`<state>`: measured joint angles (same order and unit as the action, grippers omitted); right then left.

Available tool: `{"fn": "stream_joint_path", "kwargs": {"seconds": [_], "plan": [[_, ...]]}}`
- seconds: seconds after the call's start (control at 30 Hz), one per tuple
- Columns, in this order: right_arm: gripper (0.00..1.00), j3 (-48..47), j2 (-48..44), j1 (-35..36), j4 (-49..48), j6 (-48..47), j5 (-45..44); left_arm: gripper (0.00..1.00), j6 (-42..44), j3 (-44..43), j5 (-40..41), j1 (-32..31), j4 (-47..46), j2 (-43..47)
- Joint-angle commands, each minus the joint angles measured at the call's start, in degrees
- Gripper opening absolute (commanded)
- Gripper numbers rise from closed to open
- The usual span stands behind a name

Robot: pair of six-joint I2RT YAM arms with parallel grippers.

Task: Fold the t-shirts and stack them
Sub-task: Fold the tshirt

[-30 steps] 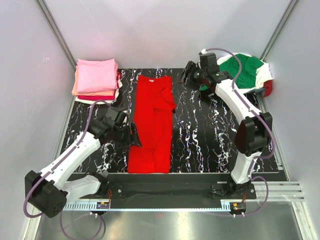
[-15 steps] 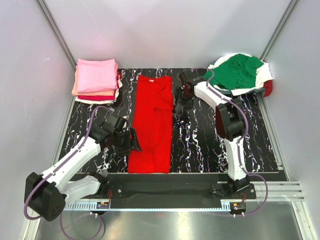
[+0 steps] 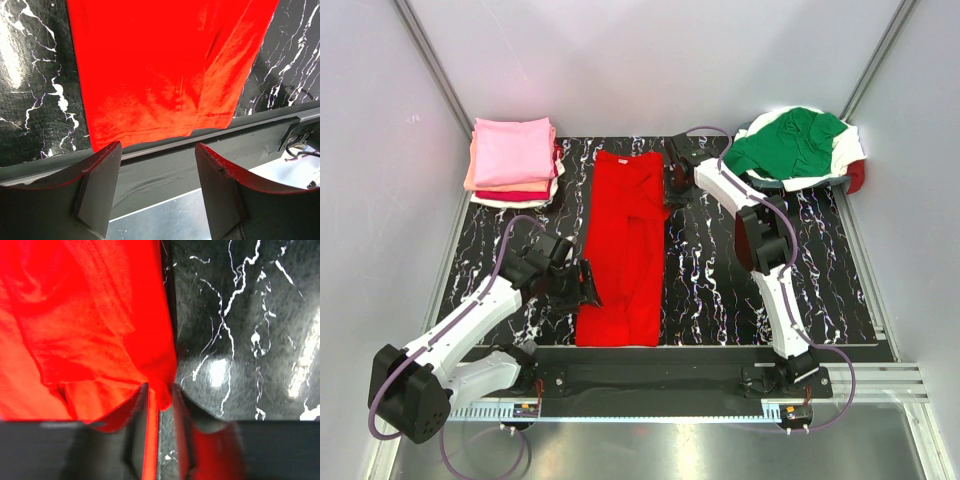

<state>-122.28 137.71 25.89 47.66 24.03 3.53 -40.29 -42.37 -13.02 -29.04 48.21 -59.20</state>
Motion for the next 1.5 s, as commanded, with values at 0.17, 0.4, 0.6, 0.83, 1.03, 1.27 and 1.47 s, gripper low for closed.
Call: {"fn": "stream_joint_path", "kwargs": {"seconds": [0.17,0.4,0.6,0.83,1.03,1.27,1.47], "plan": [[0.09,-3.23,1.68,2.67,1.03,-1.18,-0.19,0.65,1.36,1.68,-0.52,0.65,-3.12,0.31],[0.02,-8.06,3.52,7.24,3.92,-2.93,-2.56,0.65,1.18,2.2,-0.96,0.82,-3.82,0.05],[0.02,-10.35,6.68,9.0,4.99,-3.38,-1.69,0.65,0.57,3.17,-1.75,0.82,-4.79,-0.13],[0.07,-13.78,10.82,8.13,8.33,-1.62,-0.11,0.65,0.3,3.35,-2.45,0.82,-4.7,-0.04],[0.51,-12.2,11.1,5.93,8.6,-0.3,5.7,0.65,-0.14,3.35,-2.37,0.82,-4.52,1.02],[0.84,-8.59,-1.03,5.75,7.0,-3.9,6.4,0.65,0.3,3.08,-1.05,0.91,-3.82,0.58],[0.97,4.03,-17.89,5.75,7.55,-3.12,5.09,0.66,-0.66,2.55,-0.69,0.91,-3.47,1.28]]}}
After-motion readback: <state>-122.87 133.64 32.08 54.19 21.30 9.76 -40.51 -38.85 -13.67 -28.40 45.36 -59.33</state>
